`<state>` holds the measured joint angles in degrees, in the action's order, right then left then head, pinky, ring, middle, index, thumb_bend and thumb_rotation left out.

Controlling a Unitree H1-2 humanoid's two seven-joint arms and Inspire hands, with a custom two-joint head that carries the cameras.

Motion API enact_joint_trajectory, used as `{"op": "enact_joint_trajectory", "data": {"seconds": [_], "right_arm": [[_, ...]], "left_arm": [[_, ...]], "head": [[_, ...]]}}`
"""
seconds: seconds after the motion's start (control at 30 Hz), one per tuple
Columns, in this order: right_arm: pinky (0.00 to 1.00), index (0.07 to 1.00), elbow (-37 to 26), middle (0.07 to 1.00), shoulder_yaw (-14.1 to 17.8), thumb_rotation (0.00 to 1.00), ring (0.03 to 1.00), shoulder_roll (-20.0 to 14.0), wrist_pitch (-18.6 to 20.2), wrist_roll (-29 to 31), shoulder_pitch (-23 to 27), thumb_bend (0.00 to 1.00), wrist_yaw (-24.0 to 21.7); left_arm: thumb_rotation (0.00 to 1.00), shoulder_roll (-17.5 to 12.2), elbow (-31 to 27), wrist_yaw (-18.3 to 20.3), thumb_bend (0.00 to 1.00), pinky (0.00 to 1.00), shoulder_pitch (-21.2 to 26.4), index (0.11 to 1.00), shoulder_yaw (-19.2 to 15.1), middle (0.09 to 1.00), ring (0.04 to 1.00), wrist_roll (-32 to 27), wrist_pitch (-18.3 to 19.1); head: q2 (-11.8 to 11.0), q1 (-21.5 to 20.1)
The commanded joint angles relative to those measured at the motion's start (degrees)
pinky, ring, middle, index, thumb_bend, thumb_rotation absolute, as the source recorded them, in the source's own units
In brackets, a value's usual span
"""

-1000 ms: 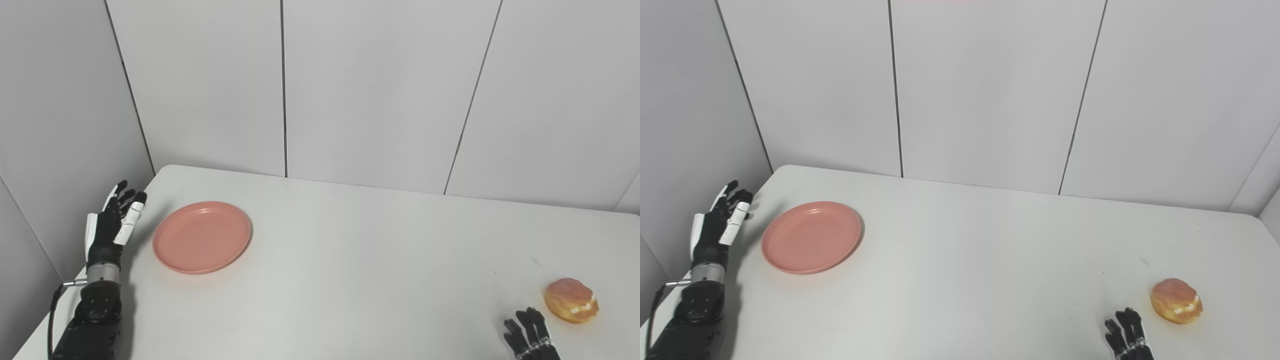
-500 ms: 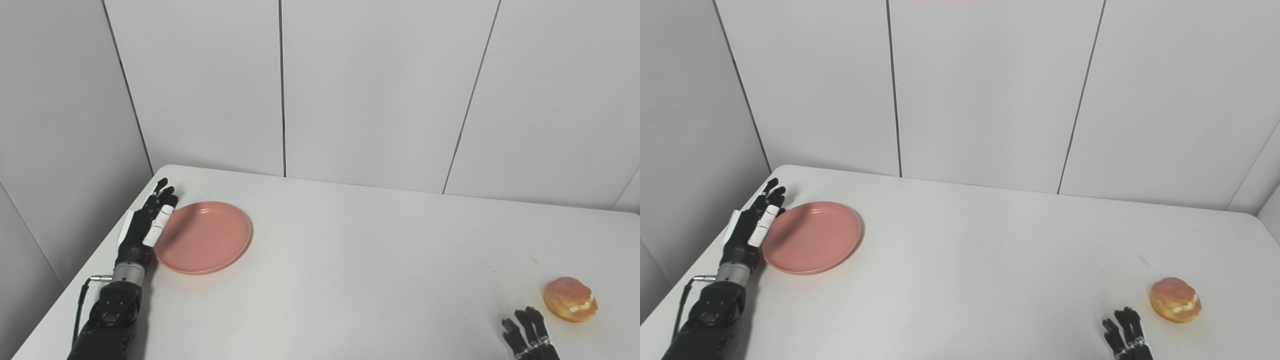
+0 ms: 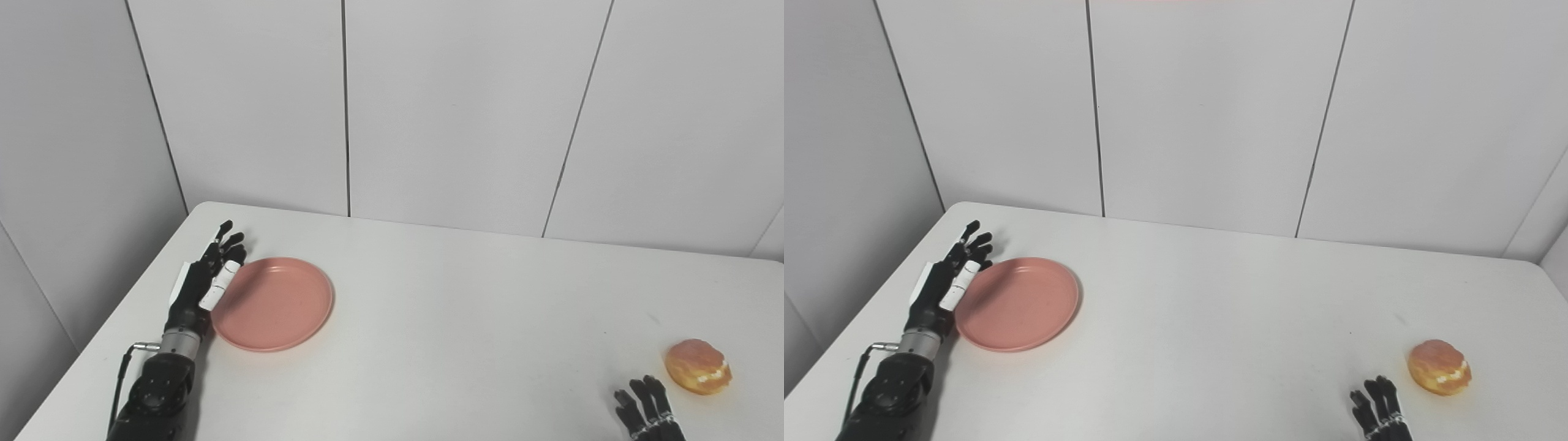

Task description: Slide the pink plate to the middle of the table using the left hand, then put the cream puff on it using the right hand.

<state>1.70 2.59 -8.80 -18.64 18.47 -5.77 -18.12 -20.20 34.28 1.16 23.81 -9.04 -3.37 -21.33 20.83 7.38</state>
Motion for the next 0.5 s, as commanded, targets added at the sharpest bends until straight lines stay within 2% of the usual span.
{"op": "enact_joint_trajectory", "data": {"seconds": [0.0, 0.17, 0.3, 0.47], "right_arm": [[1.0, 1.0, 9.06, 0.986, 0.2, 0.97, 0.951, -0.87, 6.43, -2.31, -0.48, 0.9, 2.33], [0.99, 1.0, 8.05, 0.985, -0.1, 0.98, 0.95, -0.53, 6.79, -3.15, -0.79, 0.89, 2.82], [0.99, 0.999, 7.39, 0.988, -0.38, 0.97, 0.954, 0.01, 7.1, -3.52, -0.94, 0.88, 3.19], [0.98, 0.985, 5.96, 0.977, -0.9, 0.96, 0.944, 0.73, 7.58, -4.92, -1.54, 0.86, 3.97]], "left_arm": [[0.85, 2.04, -0.44, 0.43, 0.84, 0.81, -1.42, 0.938, 1.17, 0.903, 0.886, 0.34, 1.28], [0.87, 2.31, -2.46, 1.26, 0.84, 0.81, -1.91, 0.951, 3.34, 0.917, 0.894, 1.45, 2.32], [0.87, 2.27, -3.25, 1.94, 0.92, 0.81, -1.98, 0.947, 3.94, 0.908, 0.883, 1.42, 3.19], [0.86, 2.51, -4.36, 3.22, 0.89, 0.8, -2.21, 0.945, 4.35, 0.906, 0.88, 0.82, 3.75]], "head": [[0.28, -0.37], [0.64, -2.16], [0.97, -4.18], [1.54, -7.23]]}}
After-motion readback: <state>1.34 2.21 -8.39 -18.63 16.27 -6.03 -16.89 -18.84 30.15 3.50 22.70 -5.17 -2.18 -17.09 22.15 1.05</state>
